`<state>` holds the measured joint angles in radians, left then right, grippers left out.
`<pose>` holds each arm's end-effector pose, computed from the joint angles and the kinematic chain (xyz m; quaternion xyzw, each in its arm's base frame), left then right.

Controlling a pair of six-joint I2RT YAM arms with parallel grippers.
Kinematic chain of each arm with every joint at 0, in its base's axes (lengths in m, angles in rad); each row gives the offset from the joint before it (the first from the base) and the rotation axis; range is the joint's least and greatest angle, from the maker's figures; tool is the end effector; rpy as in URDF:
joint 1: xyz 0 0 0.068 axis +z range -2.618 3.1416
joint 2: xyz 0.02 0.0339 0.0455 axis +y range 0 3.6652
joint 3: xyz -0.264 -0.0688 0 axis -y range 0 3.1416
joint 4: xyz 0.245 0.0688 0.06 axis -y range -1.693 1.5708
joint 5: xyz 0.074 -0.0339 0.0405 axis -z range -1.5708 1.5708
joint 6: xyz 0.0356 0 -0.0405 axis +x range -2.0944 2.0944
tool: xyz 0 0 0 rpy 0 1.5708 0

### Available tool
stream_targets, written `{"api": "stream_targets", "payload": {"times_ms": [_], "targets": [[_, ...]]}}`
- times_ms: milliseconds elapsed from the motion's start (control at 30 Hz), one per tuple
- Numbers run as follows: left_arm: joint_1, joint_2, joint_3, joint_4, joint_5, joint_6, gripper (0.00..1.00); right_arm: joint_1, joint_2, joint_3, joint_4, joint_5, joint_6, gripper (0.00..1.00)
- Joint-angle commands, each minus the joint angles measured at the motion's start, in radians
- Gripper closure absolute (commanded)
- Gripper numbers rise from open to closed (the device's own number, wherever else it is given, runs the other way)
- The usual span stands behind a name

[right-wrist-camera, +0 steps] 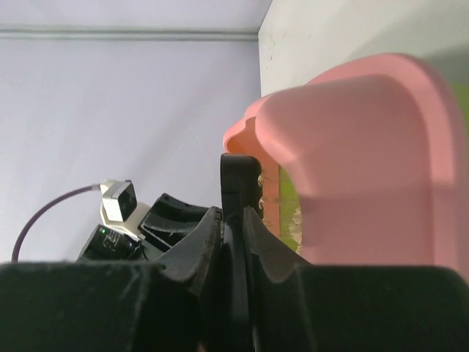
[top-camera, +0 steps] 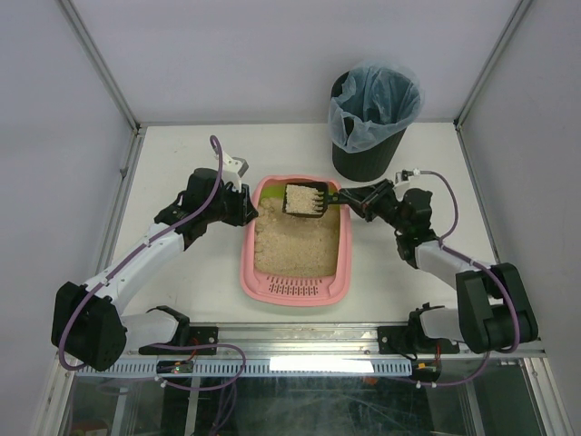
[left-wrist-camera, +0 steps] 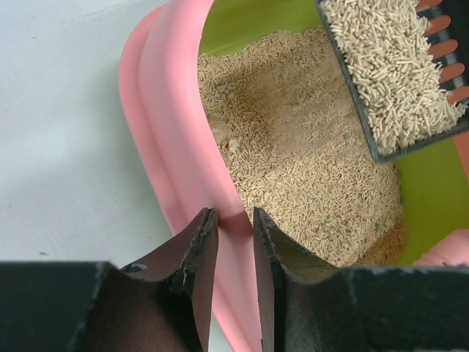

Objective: Clean the litter box

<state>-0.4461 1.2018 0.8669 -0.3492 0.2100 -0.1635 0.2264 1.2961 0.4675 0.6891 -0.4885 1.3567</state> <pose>0.2316 -0.1190 0.2671 0.1710 0.8831 -0.2183 0.3785 0.2522 0.0752 0.2129 0.2582 0.7034 0.5812 0.3175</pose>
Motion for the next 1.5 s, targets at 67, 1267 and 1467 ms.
{"api": "stream_targets", "payload": {"times_ms": [67, 1267, 1467], "targets": [[-0.012, -0.033, 0.007, 0.016, 0.008, 0.029, 0.74, 0.024, -0.004, 0.056, 0.084, -0.066, -0.011, 1.0], [-0.011, -0.026, 0.006, 0.015, 0.011, 0.037, 0.74, 0.021, -0.167, 0.028, -0.068, 0.069, -0.099, 1.0], [-0.011, -0.024, 0.013, 0.013, 0.008, 0.038, 0.73, -0.004, -0.183, 0.009, -0.096, 0.089, -0.104, 1.0]]}}
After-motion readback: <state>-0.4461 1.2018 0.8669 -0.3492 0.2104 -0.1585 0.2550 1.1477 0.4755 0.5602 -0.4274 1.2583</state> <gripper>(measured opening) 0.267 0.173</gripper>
